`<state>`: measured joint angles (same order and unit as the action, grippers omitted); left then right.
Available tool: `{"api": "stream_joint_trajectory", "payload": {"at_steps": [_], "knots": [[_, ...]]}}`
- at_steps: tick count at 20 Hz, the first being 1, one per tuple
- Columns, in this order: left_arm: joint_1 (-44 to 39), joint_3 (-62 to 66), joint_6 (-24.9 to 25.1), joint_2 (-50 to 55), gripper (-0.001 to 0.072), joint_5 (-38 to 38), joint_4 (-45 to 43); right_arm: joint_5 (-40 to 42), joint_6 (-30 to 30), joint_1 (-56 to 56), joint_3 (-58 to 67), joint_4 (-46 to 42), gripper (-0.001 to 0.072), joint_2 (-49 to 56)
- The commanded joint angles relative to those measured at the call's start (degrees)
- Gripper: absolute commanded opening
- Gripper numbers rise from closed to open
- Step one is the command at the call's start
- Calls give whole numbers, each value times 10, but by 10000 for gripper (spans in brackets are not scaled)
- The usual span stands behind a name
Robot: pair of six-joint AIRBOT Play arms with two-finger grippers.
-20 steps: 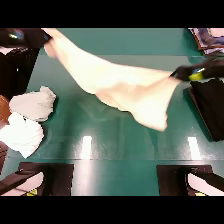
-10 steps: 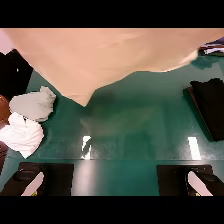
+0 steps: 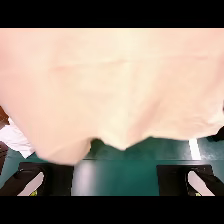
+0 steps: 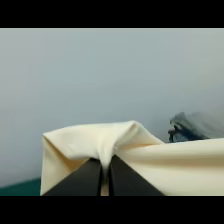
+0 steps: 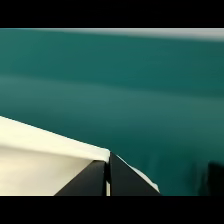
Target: Fold the shirts.
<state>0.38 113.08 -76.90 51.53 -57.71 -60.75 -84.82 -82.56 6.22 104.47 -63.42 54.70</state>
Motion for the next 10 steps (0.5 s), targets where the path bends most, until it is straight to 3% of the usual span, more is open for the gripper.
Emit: {"api": "stream_joint_trajectory", "payload": {"at_steps": [1,3,5,10], "knots": [[1,5,-11,140,25,-154,-3,-56,-21,-43,-63,-3,14,75],[1,5,-11,244,26,-235,-4,-42,-21,-76,-136,-34,14,127],[1,5,-13,342,26,-264,-3,5,-20,-98,-200,-62,14,180],[1,5,-13,501,26,-147,-3,151,-21,-108,-250,-66,14,299]]}}
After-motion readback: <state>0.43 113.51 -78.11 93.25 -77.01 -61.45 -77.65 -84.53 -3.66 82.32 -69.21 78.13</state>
